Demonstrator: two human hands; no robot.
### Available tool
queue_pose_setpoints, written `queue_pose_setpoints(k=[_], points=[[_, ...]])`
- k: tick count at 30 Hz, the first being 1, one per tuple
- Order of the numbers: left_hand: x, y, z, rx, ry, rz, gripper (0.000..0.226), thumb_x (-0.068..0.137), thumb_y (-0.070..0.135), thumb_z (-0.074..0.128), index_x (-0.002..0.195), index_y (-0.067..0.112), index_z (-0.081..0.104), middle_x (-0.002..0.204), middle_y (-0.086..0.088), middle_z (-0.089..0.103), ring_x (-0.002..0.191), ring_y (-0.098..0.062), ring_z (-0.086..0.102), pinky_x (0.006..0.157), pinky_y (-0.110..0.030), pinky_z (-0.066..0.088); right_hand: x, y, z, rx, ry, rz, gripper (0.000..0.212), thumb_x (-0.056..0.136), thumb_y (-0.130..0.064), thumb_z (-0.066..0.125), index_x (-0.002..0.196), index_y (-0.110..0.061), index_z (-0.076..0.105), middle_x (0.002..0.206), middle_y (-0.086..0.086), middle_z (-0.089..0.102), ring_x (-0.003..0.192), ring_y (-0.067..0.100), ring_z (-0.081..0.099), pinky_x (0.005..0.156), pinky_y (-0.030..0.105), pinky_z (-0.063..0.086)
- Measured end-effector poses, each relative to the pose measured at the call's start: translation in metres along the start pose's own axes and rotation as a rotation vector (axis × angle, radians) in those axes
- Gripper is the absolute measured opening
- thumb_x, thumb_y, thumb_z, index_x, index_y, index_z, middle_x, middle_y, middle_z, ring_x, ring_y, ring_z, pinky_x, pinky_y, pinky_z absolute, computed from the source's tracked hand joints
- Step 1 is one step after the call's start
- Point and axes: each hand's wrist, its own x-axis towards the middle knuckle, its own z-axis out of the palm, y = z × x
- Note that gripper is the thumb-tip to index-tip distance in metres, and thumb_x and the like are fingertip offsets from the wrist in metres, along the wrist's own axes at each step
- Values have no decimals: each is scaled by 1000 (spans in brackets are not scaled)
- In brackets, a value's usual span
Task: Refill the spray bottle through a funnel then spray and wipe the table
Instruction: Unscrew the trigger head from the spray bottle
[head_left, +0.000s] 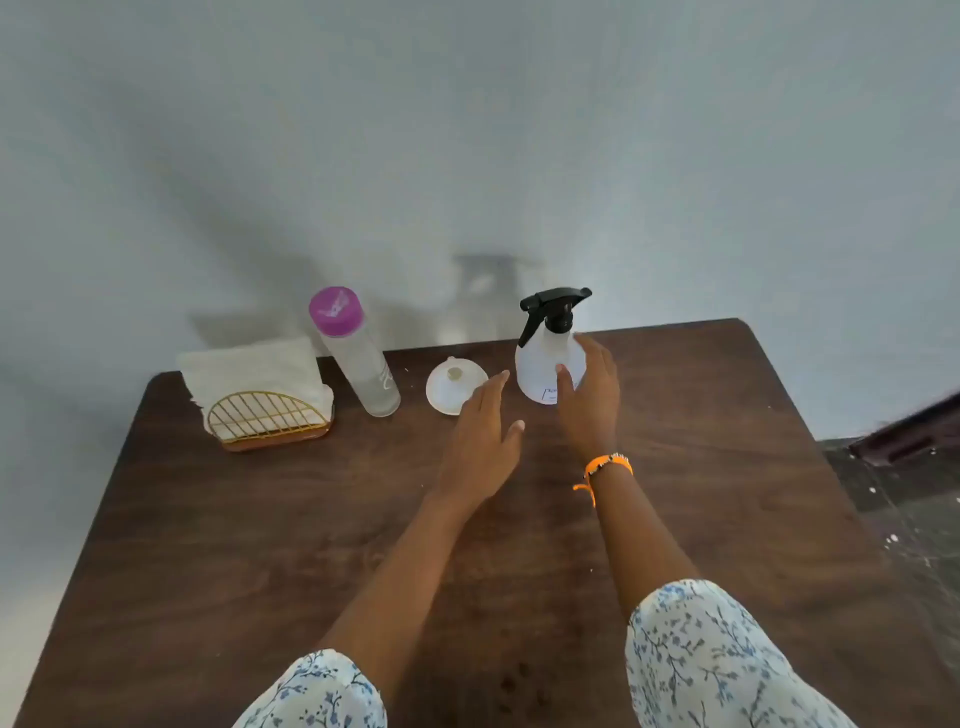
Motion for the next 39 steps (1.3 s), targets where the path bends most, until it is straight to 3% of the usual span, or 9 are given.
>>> queue_pose_setpoints(k=[2, 8, 13, 18, 24, 29, 33, 37, 39], points=[[9, -4, 2, -19, 29, -9, 60, 91, 18, 51, 144, 20, 24, 150, 2, 30, 138, -14, 26, 111, -31, 24, 13, 1, 5, 12, 12, 8, 50, 86, -11, 58, 133, -8, 43, 134, 10, 49, 124, 24, 44, 102, 33, 35], [12, -13, 10, -43, 40, -36, 58, 91, 16, 52, 143, 20, 27, 149, 2, 32, 138, -13, 27, 114, -35, 26, 27, 5, 18, 56, -1, 57, 45, 86, -12, 59, 130, -9, 49, 128, 8, 57, 119, 21, 50, 98, 27, 38], [0, -15, 18, -62, 53, -58, 58, 91, 17, 51, 143, 23, 26, 151, 4, 28, 140, -10, 23, 110, -24, 20, 15, 9, 23, 49, 81, 101, 37, 86, -15, 60, 122, -8, 55, 120, 6, 63, 112, 20, 56, 96, 35, 45], [-26, -17, 11, -113, 66, -26, 63, 90, 13, 53, 144, 22, 24, 152, 8, 25, 140, -4, 20, 113, -23, 18, -25, -2, 16, 66, 119, 101, 36, 84, -12, 61, 120, -10, 57, 119, 3, 63, 111, 17, 56, 94, 28, 43], [-82, -23, -13, -87, 113, -79, 61, 91, 14, 52, 144, 24, 23, 152, 7, 25, 139, -7, 23, 111, -24, 20, -93, -28, 5, 161, 66, 151, 34, 83, -14, 63, 117, -15, 58, 117, -1, 64, 110, 13, 56, 93, 31, 45], [-139, -37, -25, -80, 172, -61, 58, 88, 10, 55, 141, 17, 31, 149, 2, 33, 137, -9, 28, 113, -28, 24, -156, -52, 1, 252, -52, 95, 32, 82, -12, 65, 112, -18, 58, 107, -9, 63, 101, 7, 58, 83, 16, 46], [-176, -54, -27, -107, 179, -35, 59, 86, 32, 51, 140, 14, 35, 146, -1, 39, 135, -14, 35, 111, -37, 32, -202, -55, -1, 252, -148, 79, 33, 81, -16, 64, 114, -18, 57, 111, -6, 64, 102, 6, 56, 85, 15, 44], [-207, -67, -23, -80, 163, -29, 62, 83, 45, 46, 137, 14, 40, 143, 6, 39, 129, -3, 37, 104, -12, 30, -242, -51, -5, 221, -219, 58, 31, 82, -17, 64, 112, -21, 57, 108, -8, 63, 99, 3, 55, 82, 5, 39], [-218, -69, -19, -65, 140, -33, 62, 81, 45, 46, 134, 14, 45, 137, 11, 39, 122, 3, 37, 96, 0, 25, -258, -48, -7, 179, -227, 40, 31, 82, -22, 62, 112, -22, 56, 107, -7, 63, 98, 5, 55, 83, 10, 40]])
